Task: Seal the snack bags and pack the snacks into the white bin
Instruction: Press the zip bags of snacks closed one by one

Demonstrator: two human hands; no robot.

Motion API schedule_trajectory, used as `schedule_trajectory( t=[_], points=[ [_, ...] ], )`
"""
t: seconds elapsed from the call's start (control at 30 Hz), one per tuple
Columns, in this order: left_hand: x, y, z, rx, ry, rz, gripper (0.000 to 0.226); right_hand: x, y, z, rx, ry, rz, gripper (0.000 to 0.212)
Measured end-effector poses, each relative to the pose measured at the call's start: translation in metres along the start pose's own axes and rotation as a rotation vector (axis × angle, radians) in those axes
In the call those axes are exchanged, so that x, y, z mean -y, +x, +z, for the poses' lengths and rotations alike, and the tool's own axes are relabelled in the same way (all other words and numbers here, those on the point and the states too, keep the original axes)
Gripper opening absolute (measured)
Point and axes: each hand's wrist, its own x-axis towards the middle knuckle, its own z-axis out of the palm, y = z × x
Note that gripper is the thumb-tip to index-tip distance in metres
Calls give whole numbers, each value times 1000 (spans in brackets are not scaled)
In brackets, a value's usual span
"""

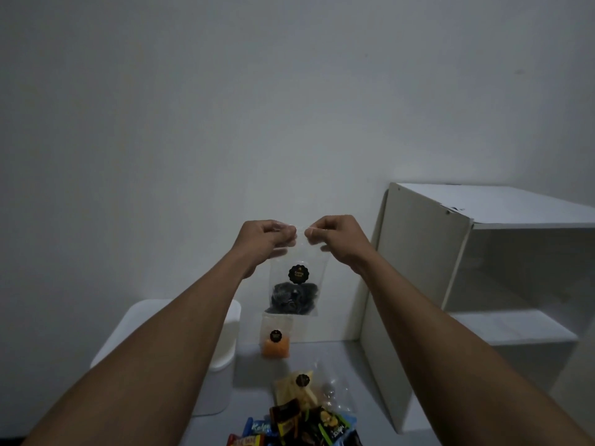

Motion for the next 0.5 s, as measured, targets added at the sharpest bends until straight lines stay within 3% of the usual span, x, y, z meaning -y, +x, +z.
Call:
schedule_trajectory(
  t=[0.1,0.33,0.5],
  points=[
    [0,0,-2,12,-32,-22,24,1,4,1,-8,-41,-27,10],
    [-4,10,-12,-102,16,42,23,-1,6,5,25,144,23,10],
    [-4,10,-20,-21,-1,-15,21,3,11,5,-27,21,-27,11]
  ],
)
